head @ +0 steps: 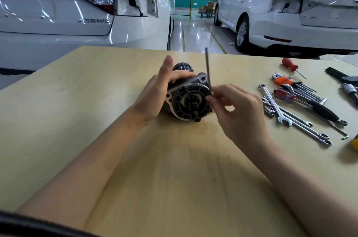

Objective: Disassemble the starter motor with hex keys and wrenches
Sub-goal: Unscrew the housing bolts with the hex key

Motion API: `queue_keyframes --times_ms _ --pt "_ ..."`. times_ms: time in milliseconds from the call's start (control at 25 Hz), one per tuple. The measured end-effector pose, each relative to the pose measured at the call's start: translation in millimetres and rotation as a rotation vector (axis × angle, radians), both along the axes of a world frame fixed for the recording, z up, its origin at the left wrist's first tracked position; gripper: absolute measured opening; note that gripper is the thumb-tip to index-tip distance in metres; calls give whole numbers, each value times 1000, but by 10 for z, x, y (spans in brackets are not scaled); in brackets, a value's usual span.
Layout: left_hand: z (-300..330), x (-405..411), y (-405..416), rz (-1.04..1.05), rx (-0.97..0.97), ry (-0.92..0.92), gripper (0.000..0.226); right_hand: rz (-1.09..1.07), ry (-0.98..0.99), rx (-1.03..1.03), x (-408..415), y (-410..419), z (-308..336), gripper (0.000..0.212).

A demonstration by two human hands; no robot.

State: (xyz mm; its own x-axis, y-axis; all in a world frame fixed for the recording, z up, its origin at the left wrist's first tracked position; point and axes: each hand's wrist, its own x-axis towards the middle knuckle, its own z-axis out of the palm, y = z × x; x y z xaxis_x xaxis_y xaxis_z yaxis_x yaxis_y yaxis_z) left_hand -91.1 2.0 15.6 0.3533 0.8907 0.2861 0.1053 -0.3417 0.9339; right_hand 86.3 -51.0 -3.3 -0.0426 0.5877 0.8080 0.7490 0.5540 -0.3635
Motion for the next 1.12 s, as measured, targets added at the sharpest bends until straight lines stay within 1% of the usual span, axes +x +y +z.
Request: queue_keyframes --times_ms 80,160,200,280,400,520,600,640,680,760,800,840,880,920,960,1040,1120 --pt "20 -42 33 -23 -69 -53 77 -5 -169 61 21 0 -2 17" --pt "33 -66 68 -43 -100 -91 83 -37 -306 58 15 9 -6 27" --pt "38 -72 88 -43 -107 -97 85 -36 -360 38 5 10 -7 30" --pt "42 -98 119 -42 -118 -91 87 13 -423 -19 -12 13 0 29" --pt "50 -106 127 -48 -124 -79 86 39 -456 -70 -6 13 -13 25" --pt "43 -106 110 -57 -115 -85 86 35 -423 -73 -15 4 -20 27" --pt "33 -91 98 -54 -99 -82 86 47 -383 -41 -50 -18 -31 30" --pt "27 -81 100 -46 -91 -78 86 53 -330 -28 -62 -28 -35 27" --pt "20 -72 104 -37 -88 -73 86 51 -234 -35 -69 -35 -40 22" --pt "19 -62 112 -27 -96 -73 84 9 73 -117 -67 -42 -33 17" --pt "24 -58 110 -25 -92 -68 80 5 289 -217 -53 -25 -20 18" --pt "23 -43 96 -19 -71 -54 71 46 540 -335 -35 -15 -1 18" --pt "17 -19 73 -7 -33 -30 56 109 785 -440 -18 -16 16 17" --pt "0 8 57 22 27 25 39 175 987 -524 -2 -22 31 14" --pt "-27 33 51 56 94 99 26 230 1136 -586 13 -25 38 12" --pt "-90 74 47 116 208 230 30 303 1312 -656 22 -28 49 10" --pt "-107 78 40 123 231 225 34 354 1410 -691 9 -26 54 12"
